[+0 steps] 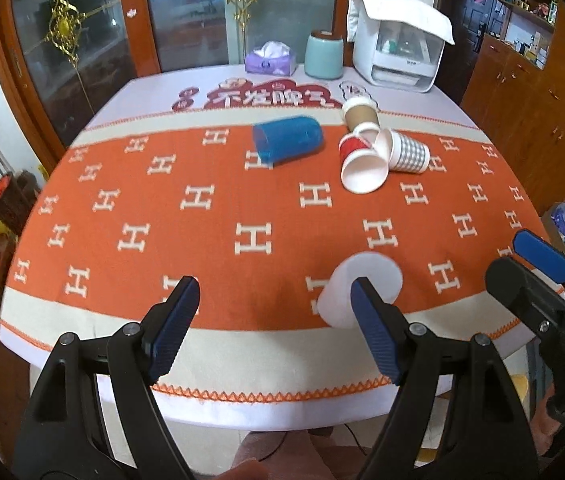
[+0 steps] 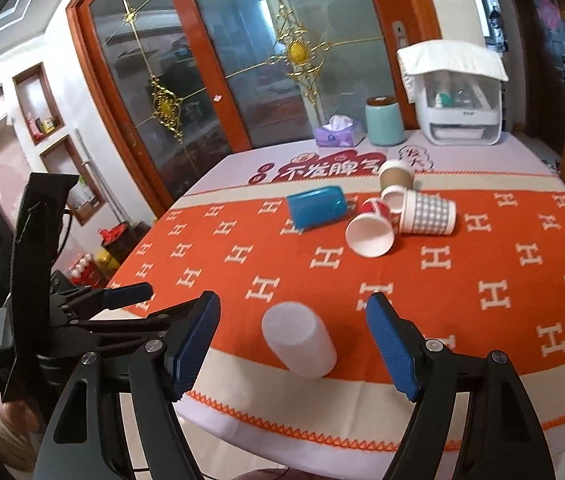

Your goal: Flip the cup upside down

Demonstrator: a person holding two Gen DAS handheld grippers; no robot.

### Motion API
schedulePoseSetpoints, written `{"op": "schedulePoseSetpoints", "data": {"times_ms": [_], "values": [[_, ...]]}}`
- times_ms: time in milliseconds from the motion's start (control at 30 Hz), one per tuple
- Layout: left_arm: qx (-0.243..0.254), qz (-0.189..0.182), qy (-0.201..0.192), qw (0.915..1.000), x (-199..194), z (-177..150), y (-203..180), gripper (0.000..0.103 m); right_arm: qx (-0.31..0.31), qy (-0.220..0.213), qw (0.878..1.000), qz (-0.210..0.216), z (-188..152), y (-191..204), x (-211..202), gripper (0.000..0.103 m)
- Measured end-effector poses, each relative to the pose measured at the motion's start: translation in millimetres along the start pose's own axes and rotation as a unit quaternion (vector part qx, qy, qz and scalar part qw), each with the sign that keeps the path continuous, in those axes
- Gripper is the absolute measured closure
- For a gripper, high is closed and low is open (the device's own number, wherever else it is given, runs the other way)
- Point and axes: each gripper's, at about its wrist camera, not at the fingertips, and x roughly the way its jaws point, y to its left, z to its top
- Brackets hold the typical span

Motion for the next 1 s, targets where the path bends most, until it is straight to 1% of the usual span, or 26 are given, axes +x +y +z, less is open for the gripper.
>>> {"op": "schedulePoseSetpoints", "data": {"times_ms": [167, 267, 367, 1000], "values": [[-0.013, -0.009, 0.001, 0.9999, -13, 17, -6, 0.027, 0.003, 0.0, 1.0, -0.018, 23, 3, -10, 0.026], [-0.013, -0.005, -0.003, 0.9999, -18, 23, -11, 0.027, 0.025, 0.012, 1.0, -0.011, 32, -1, -12, 0.026], [-0.017, -0.006, -0.004, 0.9998, -20, 26, -14, 0.027, 0.03, 0.016, 0.999, -0.018, 37, -4, -11, 0.026], [-0.021, 0.001, 0.001, 0.9998, -10, 39, -24, 0.027, 0.023, 0.029, 0.999, -0.03, 40, -11, 0, 0.026]]}}
